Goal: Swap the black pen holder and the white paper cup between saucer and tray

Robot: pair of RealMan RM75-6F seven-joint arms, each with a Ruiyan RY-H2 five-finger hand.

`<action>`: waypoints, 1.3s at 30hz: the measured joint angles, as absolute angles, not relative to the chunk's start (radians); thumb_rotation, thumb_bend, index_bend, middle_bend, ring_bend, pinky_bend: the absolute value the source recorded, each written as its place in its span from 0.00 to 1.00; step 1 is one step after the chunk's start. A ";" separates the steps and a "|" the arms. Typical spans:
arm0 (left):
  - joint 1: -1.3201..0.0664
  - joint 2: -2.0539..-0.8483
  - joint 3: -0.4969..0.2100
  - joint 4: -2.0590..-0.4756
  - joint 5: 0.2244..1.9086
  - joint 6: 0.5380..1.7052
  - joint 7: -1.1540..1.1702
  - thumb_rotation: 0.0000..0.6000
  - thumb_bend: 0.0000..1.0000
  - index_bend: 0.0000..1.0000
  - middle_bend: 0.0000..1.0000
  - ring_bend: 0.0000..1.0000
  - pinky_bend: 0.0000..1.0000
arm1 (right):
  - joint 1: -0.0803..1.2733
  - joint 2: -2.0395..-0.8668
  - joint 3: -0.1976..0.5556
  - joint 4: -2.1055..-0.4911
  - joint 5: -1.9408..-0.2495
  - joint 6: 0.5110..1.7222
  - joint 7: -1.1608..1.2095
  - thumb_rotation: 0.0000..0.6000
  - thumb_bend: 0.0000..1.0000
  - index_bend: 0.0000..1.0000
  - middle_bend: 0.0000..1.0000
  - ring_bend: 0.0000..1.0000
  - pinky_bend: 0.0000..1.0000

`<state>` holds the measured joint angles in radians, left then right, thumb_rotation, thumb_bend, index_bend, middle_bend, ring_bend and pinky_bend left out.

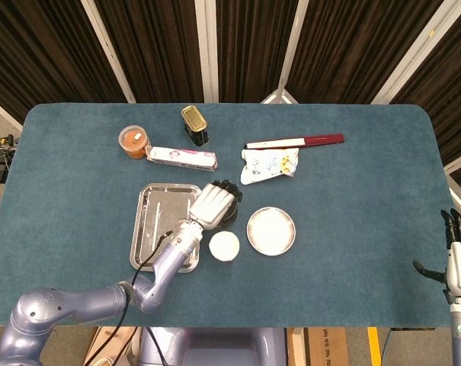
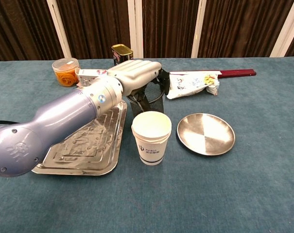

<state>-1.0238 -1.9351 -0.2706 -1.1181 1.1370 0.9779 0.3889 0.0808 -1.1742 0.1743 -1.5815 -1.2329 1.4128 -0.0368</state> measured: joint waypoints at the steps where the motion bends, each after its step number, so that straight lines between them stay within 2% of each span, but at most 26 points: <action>1: -1.022 -1.933 -0.272 -1.119 1.139 0.982 0.388 1.00 0.43 0.51 0.45 0.38 0.48 | 0.081 -1.175 0.175 -1.581 -1.231 1.411 -0.035 1.00 0.00 0.03 0.00 0.03 0.00; 11: -0.997 -1.860 -0.290 -1.181 1.155 1.026 0.405 1.00 0.43 0.52 0.48 0.40 0.49 | 0.083 -1.175 0.175 -1.580 -1.230 1.406 -0.034 1.00 0.00 0.03 0.00 0.03 0.00; 17: -0.951 -1.701 -0.291 -1.390 1.134 1.042 0.454 1.00 0.43 0.52 0.46 0.39 0.49 | 0.081 -1.174 0.175 -1.585 -1.231 1.410 -0.035 1.00 0.00 0.03 0.00 0.03 0.00; 21: -0.907 -1.556 -0.270 -1.555 1.071 1.038 0.535 1.00 0.43 0.52 0.45 0.38 0.49 | 0.080 -1.173 0.176 -1.589 -1.231 1.412 -0.035 1.00 0.00 0.03 0.00 0.03 0.00; 25: -0.857 -1.452 -0.236 -1.637 1.004 1.029 0.569 1.00 0.43 0.52 0.44 0.38 0.49 | 0.080 -1.175 0.174 -1.591 -1.235 1.414 -0.042 1.00 0.00 0.03 0.00 0.03 0.00; 30: -0.831 -1.435 -0.205 -1.616 1.003 1.007 0.521 1.00 0.43 0.52 0.43 0.38 0.48 | 0.081 -1.179 0.173 -1.592 -1.235 1.415 -0.051 1.00 0.00 0.03 0.00 0.03 0.00; 36: -0.821 -1.470 -0.177 -1.528 1.072 0.974 0.410 1.00 0.43 0.51 0.41 0.35 0.46 | 0.081 -1.182 0.176 -1.587 -1.235 1.420 -0.054 1.00 0.00 0.03 0.00 0.03 0.00; 39: -0.818 -1.497 -0.163 -1.480 1.114 0.963 0.365 1.00 0.38 0.49 0.37 0.32 0.45 | 0.082 -1.183 0.175 -1.587 -1.236 1.418 -0.053 1.00 0.00 0.03 0.00 0.03 0.00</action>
